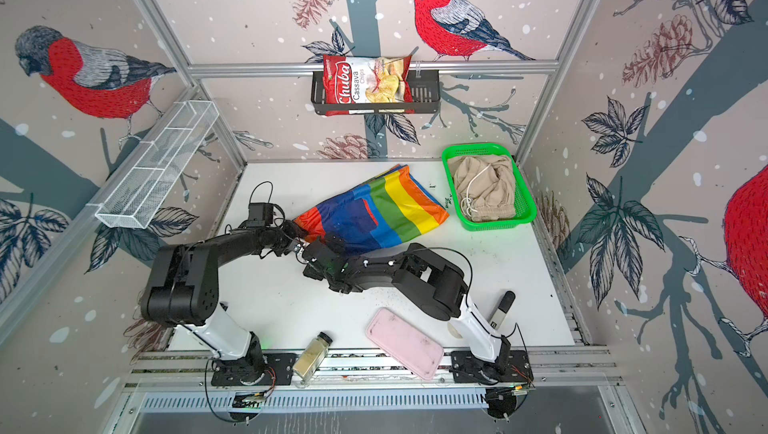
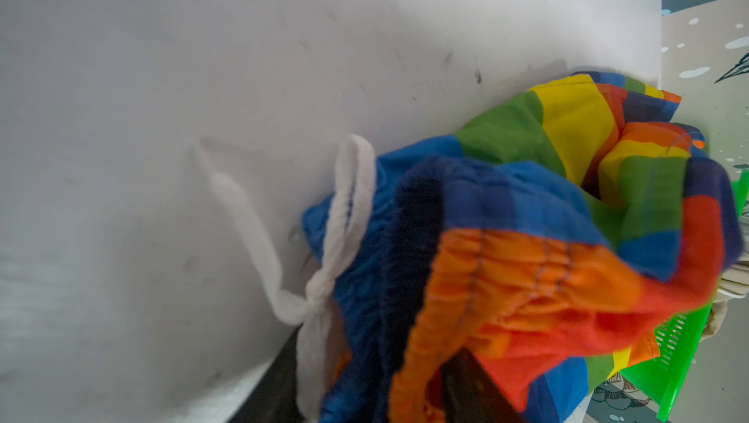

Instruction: Fold and stack the shorts

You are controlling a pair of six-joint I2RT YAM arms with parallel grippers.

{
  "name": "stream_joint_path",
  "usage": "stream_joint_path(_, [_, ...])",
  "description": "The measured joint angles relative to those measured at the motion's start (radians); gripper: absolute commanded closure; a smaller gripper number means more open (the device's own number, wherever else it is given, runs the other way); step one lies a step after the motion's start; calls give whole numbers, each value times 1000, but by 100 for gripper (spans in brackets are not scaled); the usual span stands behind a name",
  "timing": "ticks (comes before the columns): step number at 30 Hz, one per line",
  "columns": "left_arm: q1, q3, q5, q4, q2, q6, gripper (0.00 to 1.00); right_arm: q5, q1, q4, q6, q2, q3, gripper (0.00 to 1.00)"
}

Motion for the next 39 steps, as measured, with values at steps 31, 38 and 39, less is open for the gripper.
stream_joint_path(31, [8, -100, -20, 60, -113, -39, 2, -369, -83, -194, 272, 37, 144, 100])
stream_joint_path(38, [-43, -125, 61, 112, -102, -66, 6, -443, -133, -129, 395, -42, 90, 100])
stream_joint_path(39, [-48, -130, 75, 141, -92, -82, 7, -455, -137, -122, 411, -53, 78, 100])
